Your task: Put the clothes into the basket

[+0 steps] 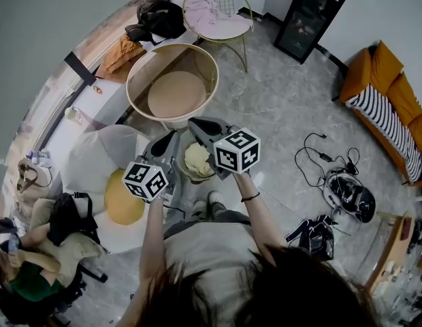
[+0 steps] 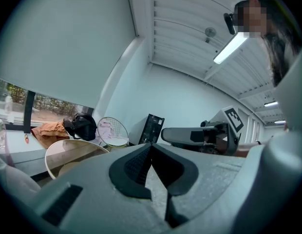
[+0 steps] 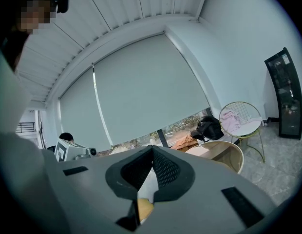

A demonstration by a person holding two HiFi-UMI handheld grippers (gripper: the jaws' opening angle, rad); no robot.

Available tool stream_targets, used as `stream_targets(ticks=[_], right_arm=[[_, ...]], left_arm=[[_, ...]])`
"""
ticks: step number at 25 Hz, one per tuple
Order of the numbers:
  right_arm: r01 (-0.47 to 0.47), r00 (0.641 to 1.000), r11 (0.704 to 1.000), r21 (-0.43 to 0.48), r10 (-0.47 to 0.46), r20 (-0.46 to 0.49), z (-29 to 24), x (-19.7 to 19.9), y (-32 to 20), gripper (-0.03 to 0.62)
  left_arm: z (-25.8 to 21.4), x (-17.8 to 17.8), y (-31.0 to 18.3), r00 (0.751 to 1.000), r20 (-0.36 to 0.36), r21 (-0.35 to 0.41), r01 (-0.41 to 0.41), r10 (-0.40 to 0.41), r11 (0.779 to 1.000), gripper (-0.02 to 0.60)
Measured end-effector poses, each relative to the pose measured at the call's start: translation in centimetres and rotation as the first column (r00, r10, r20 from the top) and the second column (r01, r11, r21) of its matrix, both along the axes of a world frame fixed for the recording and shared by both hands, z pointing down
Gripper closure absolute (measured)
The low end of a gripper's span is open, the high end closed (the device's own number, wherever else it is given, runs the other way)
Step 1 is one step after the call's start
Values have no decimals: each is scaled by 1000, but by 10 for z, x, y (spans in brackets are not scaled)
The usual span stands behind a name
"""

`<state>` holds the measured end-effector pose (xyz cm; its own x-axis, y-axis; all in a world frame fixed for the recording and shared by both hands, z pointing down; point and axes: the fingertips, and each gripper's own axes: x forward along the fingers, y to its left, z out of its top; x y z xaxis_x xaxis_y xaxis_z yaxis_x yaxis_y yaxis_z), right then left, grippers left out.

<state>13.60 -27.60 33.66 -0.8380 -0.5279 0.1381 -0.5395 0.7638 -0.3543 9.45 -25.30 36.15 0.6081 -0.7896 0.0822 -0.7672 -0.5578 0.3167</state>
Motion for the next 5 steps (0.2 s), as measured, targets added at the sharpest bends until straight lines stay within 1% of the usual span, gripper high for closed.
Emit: stream_targets(ticks=[5], right_arm=[[-2,1000,1000,12,2,8,-5,4,-1,586]], left_arm=[[-4,3,-2,1000,2,10,-2,2,1000,571]])
